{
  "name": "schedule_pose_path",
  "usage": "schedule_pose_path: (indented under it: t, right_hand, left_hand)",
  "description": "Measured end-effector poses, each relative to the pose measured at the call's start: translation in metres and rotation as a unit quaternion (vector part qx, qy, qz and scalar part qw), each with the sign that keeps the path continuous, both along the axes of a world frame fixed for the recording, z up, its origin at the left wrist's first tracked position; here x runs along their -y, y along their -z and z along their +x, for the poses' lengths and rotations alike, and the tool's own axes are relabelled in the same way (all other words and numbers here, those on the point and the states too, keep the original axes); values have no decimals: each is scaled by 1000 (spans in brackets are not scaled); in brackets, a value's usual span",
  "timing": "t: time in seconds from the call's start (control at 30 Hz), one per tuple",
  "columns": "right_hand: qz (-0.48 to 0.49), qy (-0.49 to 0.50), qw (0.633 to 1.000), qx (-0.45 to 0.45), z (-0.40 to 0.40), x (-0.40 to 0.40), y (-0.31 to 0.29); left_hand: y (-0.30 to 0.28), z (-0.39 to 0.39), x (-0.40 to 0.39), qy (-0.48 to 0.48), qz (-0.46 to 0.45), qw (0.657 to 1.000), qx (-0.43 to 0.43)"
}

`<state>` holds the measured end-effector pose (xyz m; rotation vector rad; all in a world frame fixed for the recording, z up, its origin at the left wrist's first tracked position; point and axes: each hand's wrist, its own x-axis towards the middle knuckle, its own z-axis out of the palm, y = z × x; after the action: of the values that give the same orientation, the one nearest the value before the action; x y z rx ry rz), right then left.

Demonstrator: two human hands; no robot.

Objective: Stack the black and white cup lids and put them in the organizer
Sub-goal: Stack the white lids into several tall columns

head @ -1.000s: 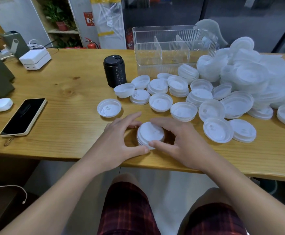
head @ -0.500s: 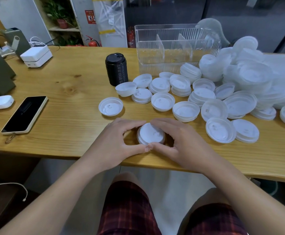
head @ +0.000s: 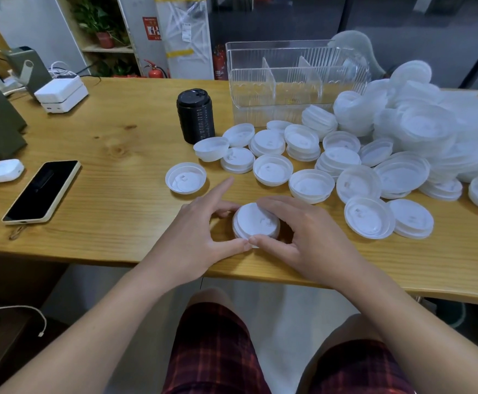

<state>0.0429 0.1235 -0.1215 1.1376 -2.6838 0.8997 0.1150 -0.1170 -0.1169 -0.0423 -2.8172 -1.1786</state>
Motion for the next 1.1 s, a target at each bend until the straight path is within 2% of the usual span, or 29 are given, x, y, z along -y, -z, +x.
schedule_pose_path:
  t: [0.3, 0.37, 0.47, 0.6, 0.8, 0.87, 0.93, 1.0, 1.1]
  right_hand:
    - [25, -8, 1000, -1, -1, 0, 0]
    - [27, -1, 1000, 0, -1, 1, -2]
    - [33, 11, 999, 9, -3, 3, -4]
    - [45, 7, 999, 1, -5, 7, -6]
    - [25, 27, 999, 10, -4, 3, -3]
    - [10, 29, 999, 9, -3, 2, -3]
    - [-26, 35, 999, 14, -4, 0, -3]
    - [-78, 46, 996, 16, -5, -2, -4]
    - [-150, 52, 987, 10, -6, -4, -6]
  left_hand:
    - [-3, -1, 12, 18, -14, 1000, 3]
    - [-1, -5, 17, -41, 1, 998, -47]
    - [5, -15, 30, -149, -96, 974, -141]
    - [7, -35, 51, -164, -175, 965, -102]
    - [-1, -47, 51, -130, -155, 975, -96]
    - [-5, -47, 43, -113, -120, 979, -121]
    - [-11, -44, 34, -108, -43, 983, -144]
    - [-18, -42, 27, -111, 102, 979, -137]
    - [-27, -44, 16, -91, 323, 940, -71]
